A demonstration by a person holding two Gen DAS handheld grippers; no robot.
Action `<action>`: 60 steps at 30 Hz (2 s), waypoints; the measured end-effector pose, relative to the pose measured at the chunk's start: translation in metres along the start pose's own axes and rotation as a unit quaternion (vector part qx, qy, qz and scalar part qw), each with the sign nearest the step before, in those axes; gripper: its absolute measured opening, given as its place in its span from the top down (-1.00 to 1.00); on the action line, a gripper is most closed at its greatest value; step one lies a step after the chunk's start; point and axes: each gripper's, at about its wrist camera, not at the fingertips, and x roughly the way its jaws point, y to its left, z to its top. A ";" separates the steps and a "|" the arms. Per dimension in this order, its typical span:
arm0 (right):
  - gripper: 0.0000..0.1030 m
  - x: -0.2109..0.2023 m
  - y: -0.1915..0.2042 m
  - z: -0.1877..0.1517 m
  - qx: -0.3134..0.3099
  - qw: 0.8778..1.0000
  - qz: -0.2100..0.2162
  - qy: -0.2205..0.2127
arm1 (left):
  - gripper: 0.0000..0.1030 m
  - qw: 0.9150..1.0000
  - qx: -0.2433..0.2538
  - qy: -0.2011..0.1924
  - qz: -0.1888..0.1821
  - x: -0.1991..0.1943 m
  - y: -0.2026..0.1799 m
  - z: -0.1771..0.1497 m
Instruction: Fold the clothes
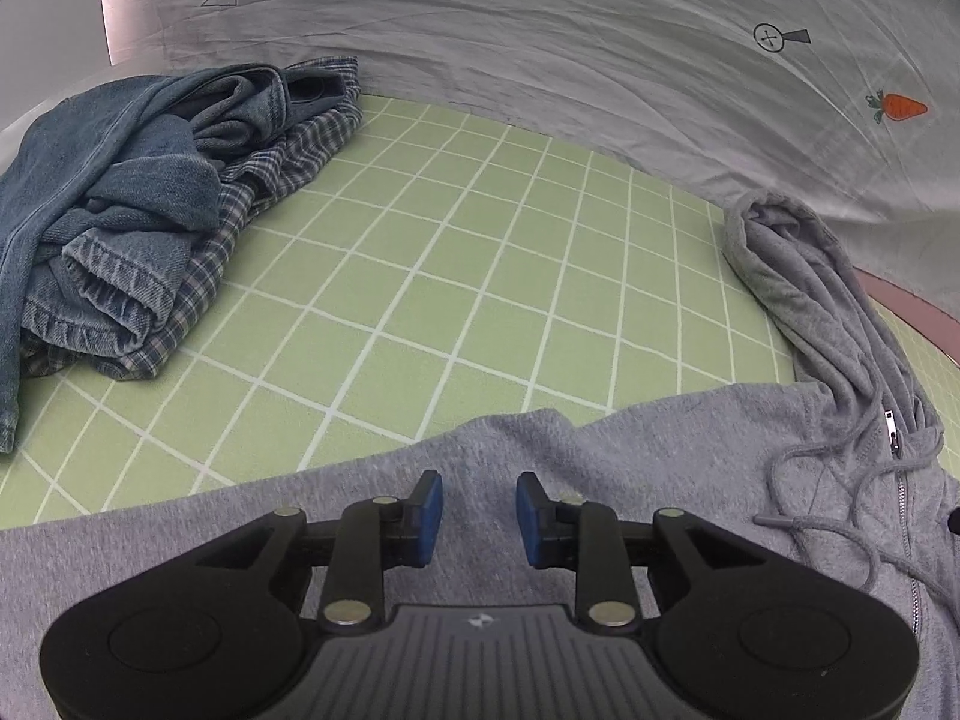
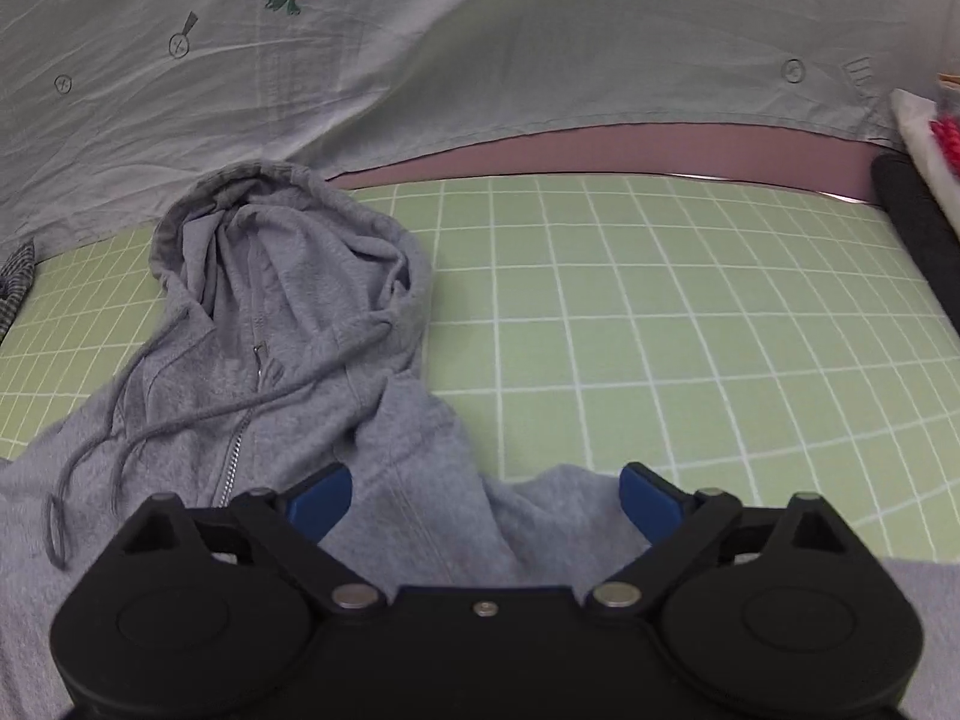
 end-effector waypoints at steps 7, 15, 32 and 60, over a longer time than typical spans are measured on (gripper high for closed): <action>0.18 0.033 0.024 0.020 -0.064 0.995 0.075 0.004 | 0.98 0.999 0.025 -0.027 0.015 0.002 -0.008 -0.005; 0.84 0.064 0.028 0.048 -0.039 0.997 0.056 -0.043 | 0.98 0.997 0.006 -0.075 0.027 0.026 -0.015 0.019; -0.50 0.044 0.022 0.039 -0.025 0.995 0.086 -0.048 | 0.97 0.997 0.002 -0.080 0.019 0.023 -0.020 0.009; -0.54 -0.091 -0.015 -0.066 0.008 0.999 -0.003 -0.040 | -0.05 0.995 0.070 -0.022 -0.062 -0.098 -0.015 -0.075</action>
